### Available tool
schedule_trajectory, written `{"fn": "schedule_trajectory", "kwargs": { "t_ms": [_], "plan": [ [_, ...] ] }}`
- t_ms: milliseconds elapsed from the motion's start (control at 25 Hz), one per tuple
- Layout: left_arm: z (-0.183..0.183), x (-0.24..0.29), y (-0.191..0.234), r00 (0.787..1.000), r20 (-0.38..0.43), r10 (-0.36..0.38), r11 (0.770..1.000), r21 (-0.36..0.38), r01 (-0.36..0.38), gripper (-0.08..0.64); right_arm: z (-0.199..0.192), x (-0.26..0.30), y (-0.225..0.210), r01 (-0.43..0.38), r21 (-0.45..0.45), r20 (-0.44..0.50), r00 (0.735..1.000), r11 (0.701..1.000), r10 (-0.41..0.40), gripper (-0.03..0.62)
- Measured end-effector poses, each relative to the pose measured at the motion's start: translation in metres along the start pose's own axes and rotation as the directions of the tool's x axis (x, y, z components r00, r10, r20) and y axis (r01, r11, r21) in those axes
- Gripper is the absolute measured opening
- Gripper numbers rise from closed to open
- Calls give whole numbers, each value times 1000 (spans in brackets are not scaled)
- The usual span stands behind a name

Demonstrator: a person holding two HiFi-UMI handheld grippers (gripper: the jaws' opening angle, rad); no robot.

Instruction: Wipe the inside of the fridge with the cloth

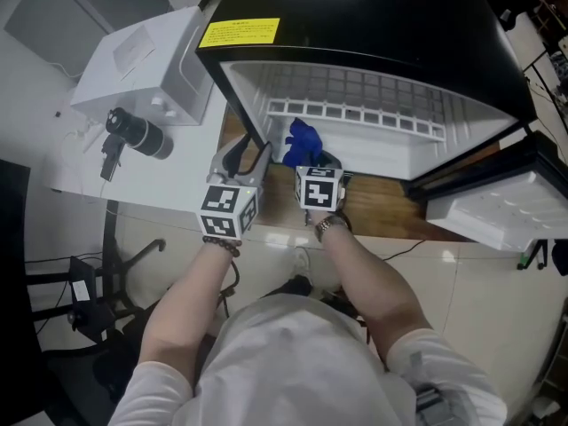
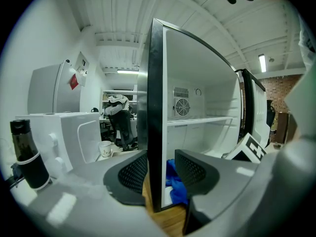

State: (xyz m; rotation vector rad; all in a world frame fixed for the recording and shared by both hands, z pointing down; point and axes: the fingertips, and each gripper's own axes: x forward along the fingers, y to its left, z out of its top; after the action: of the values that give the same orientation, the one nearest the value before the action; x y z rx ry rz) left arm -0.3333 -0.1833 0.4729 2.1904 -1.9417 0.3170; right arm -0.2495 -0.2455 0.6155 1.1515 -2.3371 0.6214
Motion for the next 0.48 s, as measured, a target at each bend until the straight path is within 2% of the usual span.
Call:
{"fn": "schedule_trajectory", "kwargs": {
  "t_ms": [480],
  "plan": [
    [-3, -2, -1, 1000, -1, 16, 1000, -7, -16, 167, -7, -21, -56, 86, 12, -2, 996, 996, -86, 38]
  ]
}}
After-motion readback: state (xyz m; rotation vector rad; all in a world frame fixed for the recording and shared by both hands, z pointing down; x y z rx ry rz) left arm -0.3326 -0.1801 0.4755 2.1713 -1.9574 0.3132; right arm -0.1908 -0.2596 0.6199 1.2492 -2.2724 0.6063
